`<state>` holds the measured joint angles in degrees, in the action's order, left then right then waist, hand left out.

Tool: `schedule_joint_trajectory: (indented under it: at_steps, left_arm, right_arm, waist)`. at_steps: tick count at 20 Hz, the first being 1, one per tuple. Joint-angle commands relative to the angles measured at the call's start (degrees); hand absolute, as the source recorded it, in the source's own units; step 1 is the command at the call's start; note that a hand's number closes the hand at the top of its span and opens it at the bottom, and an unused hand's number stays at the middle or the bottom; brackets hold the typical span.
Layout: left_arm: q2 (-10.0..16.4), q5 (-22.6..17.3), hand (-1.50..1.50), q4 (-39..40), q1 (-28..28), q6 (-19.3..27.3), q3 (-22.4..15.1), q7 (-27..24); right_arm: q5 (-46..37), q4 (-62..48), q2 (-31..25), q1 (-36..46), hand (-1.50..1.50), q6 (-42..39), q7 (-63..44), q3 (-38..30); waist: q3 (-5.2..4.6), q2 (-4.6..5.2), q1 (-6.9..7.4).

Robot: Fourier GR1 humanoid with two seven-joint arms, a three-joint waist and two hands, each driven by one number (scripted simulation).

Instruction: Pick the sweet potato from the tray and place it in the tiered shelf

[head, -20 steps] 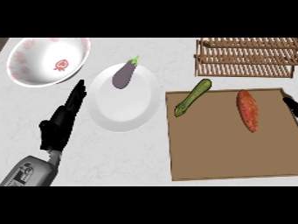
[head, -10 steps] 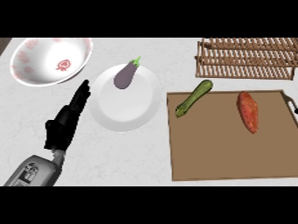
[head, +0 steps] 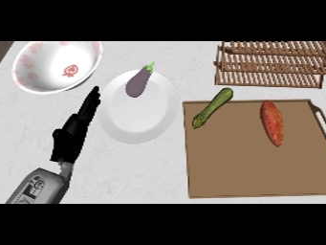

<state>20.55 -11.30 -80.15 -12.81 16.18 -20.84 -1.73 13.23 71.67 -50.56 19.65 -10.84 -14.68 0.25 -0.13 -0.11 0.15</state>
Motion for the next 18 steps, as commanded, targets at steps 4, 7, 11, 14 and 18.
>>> schedule_joint_trajectory:
  at_steps: [4, 7, 11, 14, 18]
  left_arm:
    - [-0.9, 0.35, 0.0, 2.06, -0.93, -1.69, 0.93, -0.62]
    - [0.17, 0.9, 0.0, -1.11, 2.13, -2.79, 2.13, -0.52]
    - [-3.07, 3.63, 0.0, 1.94, -0.84, -2.72, 3.71, -0.31]
    - [-5.36, 6.78, 0.0, -2.53, 2.23, 0.01, 1.97, 1.76]
    - [-3.19, 5.11, 0.0, -0.64, -3.46, -4.42, 7.25, 5.45]
  right_arm:
    - [-6.52, 6.27, -3.97, 4.48, -1.5, -6.32, -14.14, 8.41]
    - [-6.52, 11.98, -1.49, 4.89, -1.5, -6.1, -20.92, 7.79]
    - [-7.32, 17.7, -0.1, 1.24, -1.5, -7.7, -24.58, 4.52]
    - [-10.01, 18.79, 3.38, 1.93, -1.5, -6.92, -25.85, 3.7]
    - [-11.23, 22.52, 5.68, 2.82, -1.5, -7.25, -30.28, 2.56]
  waist:
    - [0.03, 0.15, 0.3]
    - [0.08, 0.0, 0.08]
    - [0.11, 0.03, -0.43]
    - [0.13, 0.04, -0.07]
    - [0.12, 0.05, -0.22]
